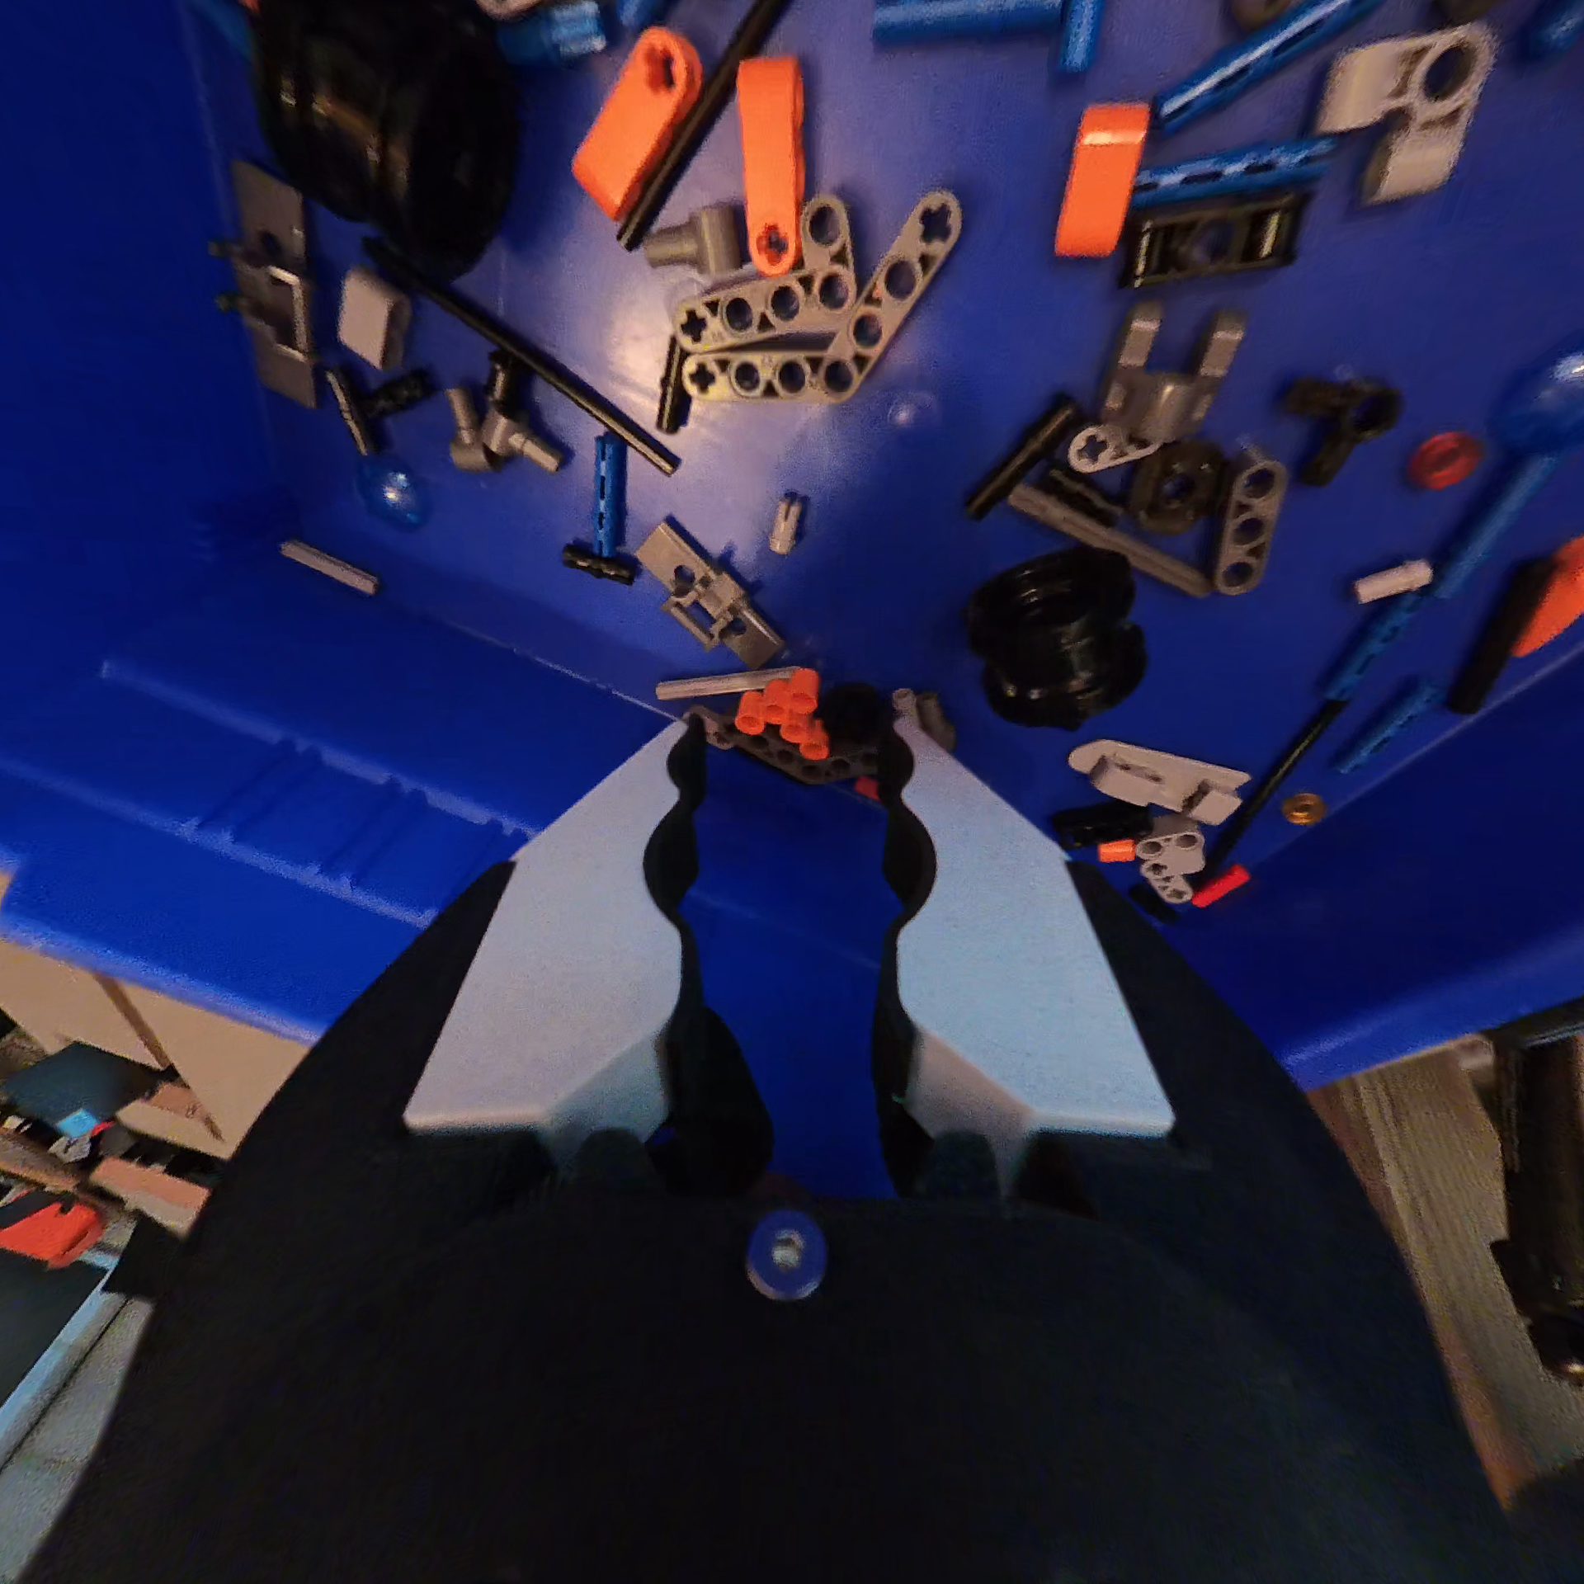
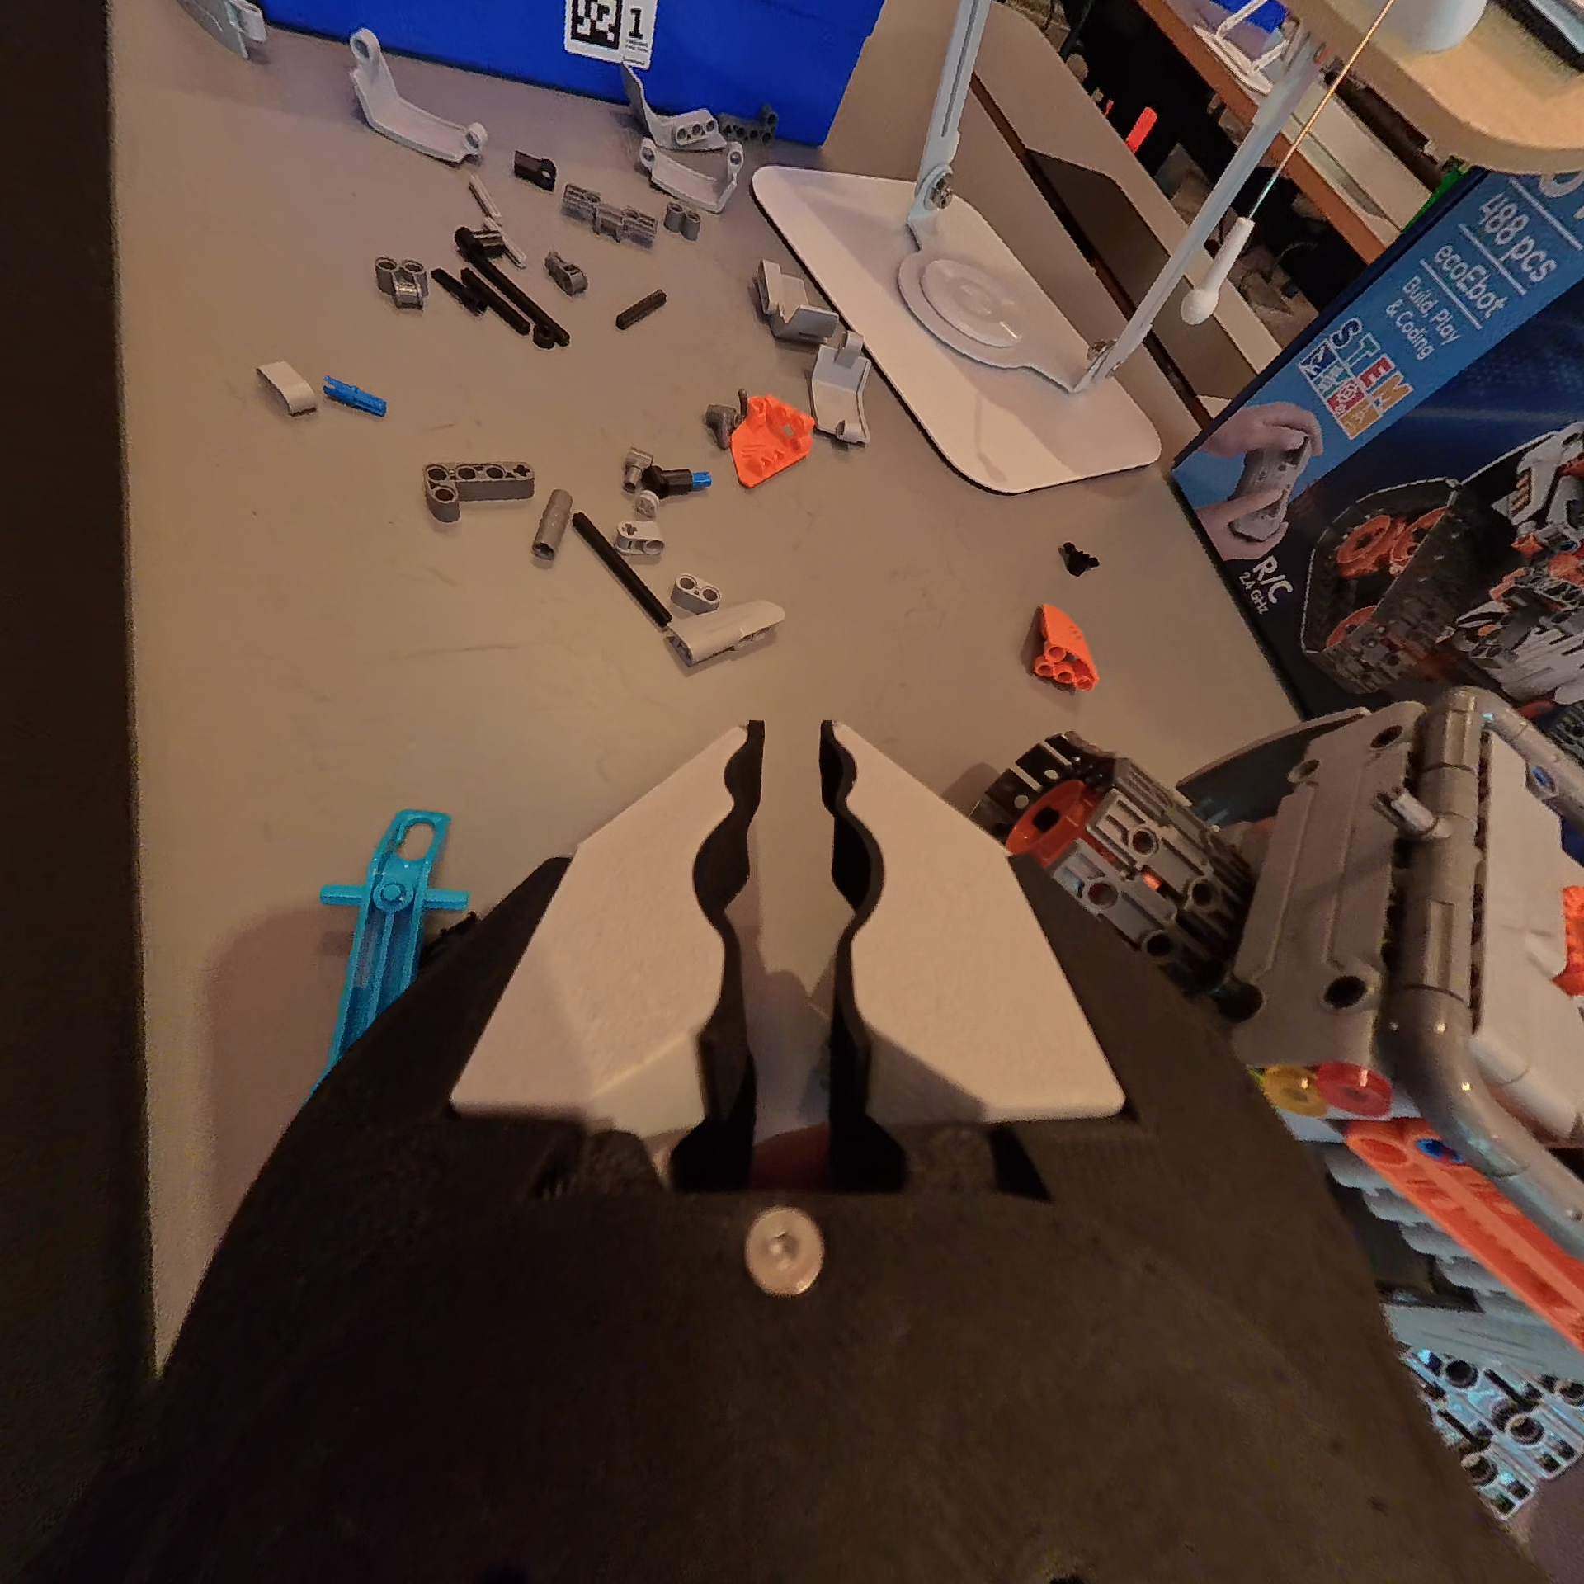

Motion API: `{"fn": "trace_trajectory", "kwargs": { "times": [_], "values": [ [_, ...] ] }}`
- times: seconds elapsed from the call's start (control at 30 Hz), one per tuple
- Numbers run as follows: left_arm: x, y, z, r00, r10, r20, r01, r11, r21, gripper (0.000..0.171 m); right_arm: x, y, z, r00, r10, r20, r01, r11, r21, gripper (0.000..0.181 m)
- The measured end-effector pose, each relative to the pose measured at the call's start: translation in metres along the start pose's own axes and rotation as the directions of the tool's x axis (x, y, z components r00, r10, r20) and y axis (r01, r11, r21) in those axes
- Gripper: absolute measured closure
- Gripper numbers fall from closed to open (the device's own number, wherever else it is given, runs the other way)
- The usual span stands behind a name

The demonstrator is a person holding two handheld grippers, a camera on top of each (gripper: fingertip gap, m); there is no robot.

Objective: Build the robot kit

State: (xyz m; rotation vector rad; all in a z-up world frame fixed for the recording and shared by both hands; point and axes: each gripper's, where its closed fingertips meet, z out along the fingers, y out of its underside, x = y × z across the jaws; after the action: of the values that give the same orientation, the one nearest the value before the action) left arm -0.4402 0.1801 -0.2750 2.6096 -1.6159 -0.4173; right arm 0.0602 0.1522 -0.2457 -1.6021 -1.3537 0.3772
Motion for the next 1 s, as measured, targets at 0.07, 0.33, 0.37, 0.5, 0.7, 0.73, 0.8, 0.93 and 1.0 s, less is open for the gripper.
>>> {"fn": "trace_trajectory", "kwargs": {
  "times": [0.07, 0.33, 0.37, 0.5, 0.7, 0.73, 0.8, 0.93, 1.0],
  "values": [
    [0.000, 0.000, 0.006, 1.000, 0.015, -0.011, -0.016, 0.999, -0.038, 0.139, 0.000, 0.000, 0.000, 1.000, 0.001, -0.002, -0.001, 1.000, 0.002, 0.170],
    [-0.002, -0.004, 0.011, 0.998, 0.056, -0.023, -0.057, 0.997, -0.053, 0.160, 0.001, -0.005, -0.004, 1.000, -0.001, -0.005, 0.001, 1.000, 0.024, 0.170],
    [-0.003, -0.004, 0.010, 0.998, 0.058, -0.016, -0.059, 0.997, -0.047, 0.160, 0.001, -0.006, -0.004, 1.000, -0.003, -0.005, 0.003, 1.000, 0.027, 0.170],
    [-0.010, -0.010, -0.004, 0.999, 0.041, 0.015, -0.041, 0.998, 0.041, 0.161, 0.000, -0.009, -0.006, 1.000, -0.013, -0.007, 0.013, 0.999, 0.037, 0.170],
    [-0.015, -0.026, -0.062, 0.995, 0.026, 0.096, -0.048, 0.973, 0.226, 0.161, -0.001, -0.013, -0.008, 1.000, -0.019, -0.011, 0.020, 0.999, 0.050, 0.170],
    [-0.009, -0.035, -0.080, 0.993, 0.037, 0.116, -0.069, 0.957, 0.282, 0.161, -0.001, -0.013, -0.008, 1.000, -0.019, -0.011, 0.019, 0.999, 0.051, 0.170],
    [0.011, -0.062, -0.121, 0.982, 0.094, 0.164, -0.152, 0.909, 0.387, 0.161, -0.001, -0.013, -0.008, 1.000, -0.019, -0.011, 0.019, 0.999, 0.050, 0.170],
    [0.068, -0.115, -0.170, 0.880, 0.299, 0.370, -0.426, 0.841, 0.334, 0.161, 0.000, -0.012, -0.009, 1.000, -0.019, -0.016, 0.019, 0.999, 0.049, 0.170],
    [0.109, -0.145, -0.175, 0.810, 0.421, 0.409, -0.554, 0.778, 0.296, 0.161, 0.001, -0.014, -0.010, 1.000, -0.021, -0.021, 0.022, 0.998, 0.055, 0.170]
  ]
}}
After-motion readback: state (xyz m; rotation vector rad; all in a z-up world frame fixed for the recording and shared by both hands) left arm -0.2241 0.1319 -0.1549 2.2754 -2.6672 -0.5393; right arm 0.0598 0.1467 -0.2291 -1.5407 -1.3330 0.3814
